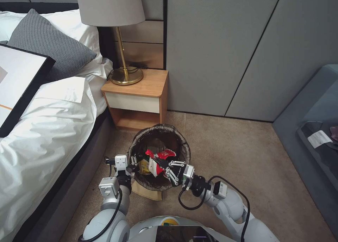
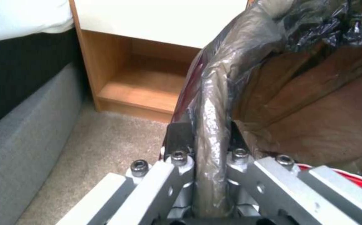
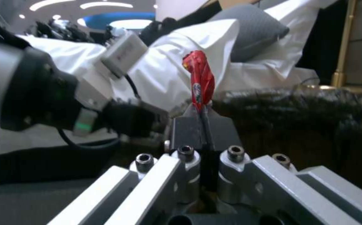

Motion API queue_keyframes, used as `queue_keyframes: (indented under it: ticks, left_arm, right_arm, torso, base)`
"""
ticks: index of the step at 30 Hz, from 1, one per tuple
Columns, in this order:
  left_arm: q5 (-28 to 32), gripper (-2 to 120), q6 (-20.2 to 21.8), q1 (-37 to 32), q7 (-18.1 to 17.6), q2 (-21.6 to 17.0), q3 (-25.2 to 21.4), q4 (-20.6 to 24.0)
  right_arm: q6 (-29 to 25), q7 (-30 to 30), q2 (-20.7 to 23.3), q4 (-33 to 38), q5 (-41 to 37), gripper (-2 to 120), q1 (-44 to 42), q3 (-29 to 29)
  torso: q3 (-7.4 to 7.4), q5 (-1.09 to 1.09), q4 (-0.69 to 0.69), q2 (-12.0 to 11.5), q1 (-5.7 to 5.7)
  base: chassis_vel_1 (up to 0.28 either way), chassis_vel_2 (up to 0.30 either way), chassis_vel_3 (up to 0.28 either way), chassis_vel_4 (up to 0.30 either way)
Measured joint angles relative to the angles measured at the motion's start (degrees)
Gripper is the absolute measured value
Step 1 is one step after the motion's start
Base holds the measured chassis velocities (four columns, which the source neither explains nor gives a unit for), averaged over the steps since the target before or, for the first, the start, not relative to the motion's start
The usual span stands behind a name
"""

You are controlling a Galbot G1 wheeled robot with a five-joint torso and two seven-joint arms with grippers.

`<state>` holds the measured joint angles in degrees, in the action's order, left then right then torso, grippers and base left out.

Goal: Pick up the trash bin, then pick up the garbage from the floor and place it into the trash bin.

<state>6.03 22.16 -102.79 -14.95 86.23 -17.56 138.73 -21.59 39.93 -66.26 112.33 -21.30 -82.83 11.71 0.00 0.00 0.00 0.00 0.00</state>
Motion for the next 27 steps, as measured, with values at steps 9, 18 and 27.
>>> queue_keyframes:
  ticks: [9,18,27]
  left_arm:
    - [0.0,2,0.0,0.0,0.0,0.0,0.0,0.0]
    - [0.0,2,0.0,0.0,0.0,0.0,0.0,0.0]
    - [0.0,2,0.0,0.0,0.0,0.0,0.0,0.0]
  right_arm:
    - [-0.4,-0.7,-0.6,-1.2,0.9,26,0.9,0.5]
    - [-0.4,-1.0,-0.9,-1.2,0.9,61,1.3,0.8]
    - [-0.4,-1.5,-1.1,-1.2,1.0,95,1.5,0.8]
  torso:
    - [0.0,0.0,0.0,0.0,0.0]
    - [0.0,0.0,0.0,0.0,0.0]
    - [0.0,0.0,0.0,0.0,0.0]
  base:
    - [0.0,0.0,0.0,0.0]
    - [0.0,0.0,0.0,0.0]
    - [0.0,0.0,0.0,0.0]
